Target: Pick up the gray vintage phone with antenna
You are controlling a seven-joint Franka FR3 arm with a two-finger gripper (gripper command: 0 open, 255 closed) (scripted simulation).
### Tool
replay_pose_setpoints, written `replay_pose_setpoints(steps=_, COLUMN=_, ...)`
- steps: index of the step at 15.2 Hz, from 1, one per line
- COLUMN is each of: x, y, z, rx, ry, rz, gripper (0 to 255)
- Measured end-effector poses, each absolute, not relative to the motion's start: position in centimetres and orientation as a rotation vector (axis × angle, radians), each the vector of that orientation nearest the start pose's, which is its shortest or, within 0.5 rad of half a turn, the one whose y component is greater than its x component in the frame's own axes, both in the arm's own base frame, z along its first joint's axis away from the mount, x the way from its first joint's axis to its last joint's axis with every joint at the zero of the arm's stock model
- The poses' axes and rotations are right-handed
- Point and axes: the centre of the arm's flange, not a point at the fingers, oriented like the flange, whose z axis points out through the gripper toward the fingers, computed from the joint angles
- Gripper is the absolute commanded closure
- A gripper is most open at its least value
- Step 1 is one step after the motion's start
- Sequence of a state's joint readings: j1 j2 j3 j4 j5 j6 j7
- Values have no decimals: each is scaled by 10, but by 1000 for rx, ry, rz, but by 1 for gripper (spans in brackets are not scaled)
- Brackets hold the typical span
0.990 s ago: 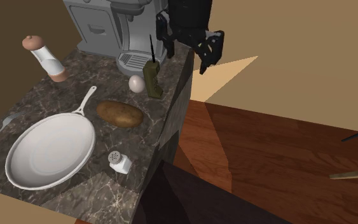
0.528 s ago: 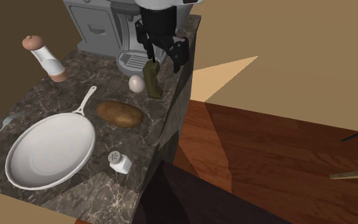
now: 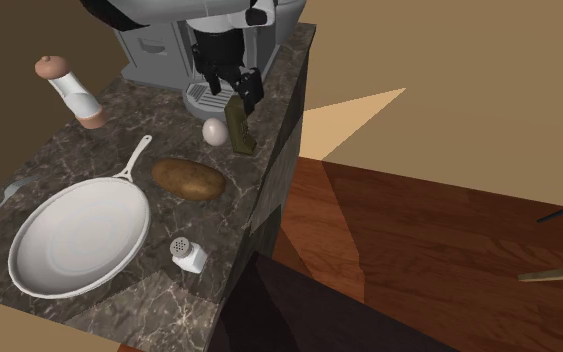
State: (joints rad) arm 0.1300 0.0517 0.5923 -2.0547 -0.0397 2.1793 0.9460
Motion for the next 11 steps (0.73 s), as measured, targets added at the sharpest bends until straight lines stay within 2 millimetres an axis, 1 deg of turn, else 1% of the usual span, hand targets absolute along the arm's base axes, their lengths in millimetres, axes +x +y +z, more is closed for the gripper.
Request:
replay_pose_setpoints(steps=6, x=429, y=374, z=393, rx=-3066, ry=316, rz=-90, gripper=0)
replay_pose_setpoints(steps=7, x=428, y=373, z=391, rx=-3066, ry=316, rz=-90, gripper=255)
replay_pose_setpoints(steps=11, x=428, y=373, z=390, rx=-3065, ry=315, rz=-92, gripper=255)
